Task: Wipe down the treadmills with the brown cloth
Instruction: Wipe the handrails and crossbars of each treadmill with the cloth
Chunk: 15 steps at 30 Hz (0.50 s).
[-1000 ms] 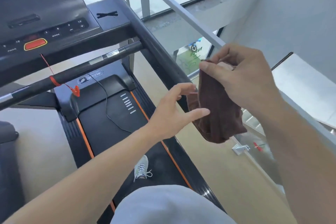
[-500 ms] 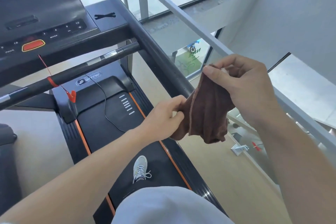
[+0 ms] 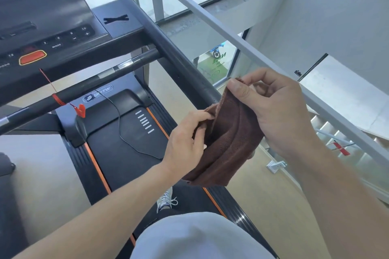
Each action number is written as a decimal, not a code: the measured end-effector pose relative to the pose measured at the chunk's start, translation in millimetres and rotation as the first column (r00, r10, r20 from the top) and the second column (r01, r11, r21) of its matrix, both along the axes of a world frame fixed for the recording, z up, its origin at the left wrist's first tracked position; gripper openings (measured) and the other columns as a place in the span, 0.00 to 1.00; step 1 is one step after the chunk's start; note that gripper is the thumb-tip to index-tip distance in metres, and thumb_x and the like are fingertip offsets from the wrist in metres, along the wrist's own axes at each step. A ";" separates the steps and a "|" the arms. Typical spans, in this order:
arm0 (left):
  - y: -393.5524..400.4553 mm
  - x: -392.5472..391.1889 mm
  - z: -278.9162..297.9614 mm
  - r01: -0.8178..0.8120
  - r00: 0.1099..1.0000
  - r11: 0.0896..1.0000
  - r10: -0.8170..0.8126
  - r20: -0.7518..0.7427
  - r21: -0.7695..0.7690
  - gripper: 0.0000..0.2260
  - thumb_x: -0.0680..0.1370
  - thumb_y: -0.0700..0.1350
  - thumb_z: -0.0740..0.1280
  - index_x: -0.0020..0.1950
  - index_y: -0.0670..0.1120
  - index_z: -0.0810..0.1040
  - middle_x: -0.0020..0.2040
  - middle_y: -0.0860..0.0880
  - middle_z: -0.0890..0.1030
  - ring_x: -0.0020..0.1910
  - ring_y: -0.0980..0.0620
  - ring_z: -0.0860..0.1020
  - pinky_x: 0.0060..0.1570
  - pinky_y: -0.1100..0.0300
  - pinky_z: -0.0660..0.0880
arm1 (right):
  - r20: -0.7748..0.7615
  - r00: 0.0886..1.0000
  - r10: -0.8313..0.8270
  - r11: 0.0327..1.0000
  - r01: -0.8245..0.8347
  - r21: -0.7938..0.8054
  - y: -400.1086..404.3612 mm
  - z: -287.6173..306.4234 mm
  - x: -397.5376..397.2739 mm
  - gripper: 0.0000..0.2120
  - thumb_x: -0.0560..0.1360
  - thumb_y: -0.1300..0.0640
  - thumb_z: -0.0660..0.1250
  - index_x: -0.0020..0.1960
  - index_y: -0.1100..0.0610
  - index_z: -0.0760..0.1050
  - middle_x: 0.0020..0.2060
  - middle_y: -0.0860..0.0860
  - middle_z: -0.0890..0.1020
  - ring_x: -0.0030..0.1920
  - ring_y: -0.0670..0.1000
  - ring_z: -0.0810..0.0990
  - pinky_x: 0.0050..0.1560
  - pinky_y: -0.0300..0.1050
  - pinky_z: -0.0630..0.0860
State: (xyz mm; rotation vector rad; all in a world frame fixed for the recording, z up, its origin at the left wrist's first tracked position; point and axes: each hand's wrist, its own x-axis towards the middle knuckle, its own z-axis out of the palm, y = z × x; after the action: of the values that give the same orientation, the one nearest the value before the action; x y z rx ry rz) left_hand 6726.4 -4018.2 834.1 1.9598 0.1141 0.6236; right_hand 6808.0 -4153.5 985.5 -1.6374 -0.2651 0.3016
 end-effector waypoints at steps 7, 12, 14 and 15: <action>6.0 -8.5 12.5 0.315 0.904 0.916 -0.370 -0.215 -0.250 0.11 0.75 0.41 0.63 0.55 0.44 0.80 0.53 0.57 0.81 0.54 0.53 0.79 0.56 0.58 0.74 | 0.048 0.999 -0.006 0.996 0.010 -0.089 5.3 4.1 -3.8 0.13 0.67 0.48 0.76 0.41 0.57 0.80 0.26 0.44 0.78 0.28 0.43 0.76 0.29 0.35 0.74; -2.4 -10.0 4.6 0.097 0.968 0.952 -0.158 -0.193 -0.290 0.06 0.82 0.39 0.68 0.48 0.46 0.83 0.46 0.60 0.83 0.49 0.57 0.81 0.53 0.63 0.74 | 0.058 0.996 -0.074 0.991 0.080 -0.111 1.3 0.4 -2.2 0.14 0.66 0.45 0.77 0.42 0.54 0.81 0.33 0.51 0.81 0.33 0.49 0.79 0.37 0.45 0.78; 0.3 -10.9 6.7 -0.030 0.981 0.943 -0.035 -0.189 -0.332 0.09 0.84 0.40 0.65 0.48 0.50 0.82 0.41 0.59 0.83 0.43 0.60 0.80 0.49 0.67 0.73 | 0.064 0.992 -0.112 0.987 0.119 -0.106 -3.5 -2.1 1.8 0.11 0.67 0.44 0.78 0.40 0.50 0.81 0.35 0.56 0.81 0.36 0.53 0.78 0.42 0.50 0.77; 1.7 -11.6 10.6 -0.054 0.982 0.940 -0.012 -0.189 -0.337 0.11 0.85 0.41 0.63 0.47 0.52 0.80 0.39 0.56 0.82 0.40 0.58 0.79 0.45 0.68 0.73 | 0.067 0.989 -0.133 0.984 0.139 -0.115 -6.4 -4.1 4.4 0.11 0.68 0.45 0.79 0.39 0.50 0.81 0.35 0.55 0.82 0.37 0.53 0.79 0.43 0.51 0.77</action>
State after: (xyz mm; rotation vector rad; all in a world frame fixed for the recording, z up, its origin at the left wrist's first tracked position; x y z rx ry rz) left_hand 6714.8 -4016.5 844.7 1.6765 0.3396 0.3987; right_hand 6812.4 -4159.9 981.4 -1.7750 -0.1811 0.1681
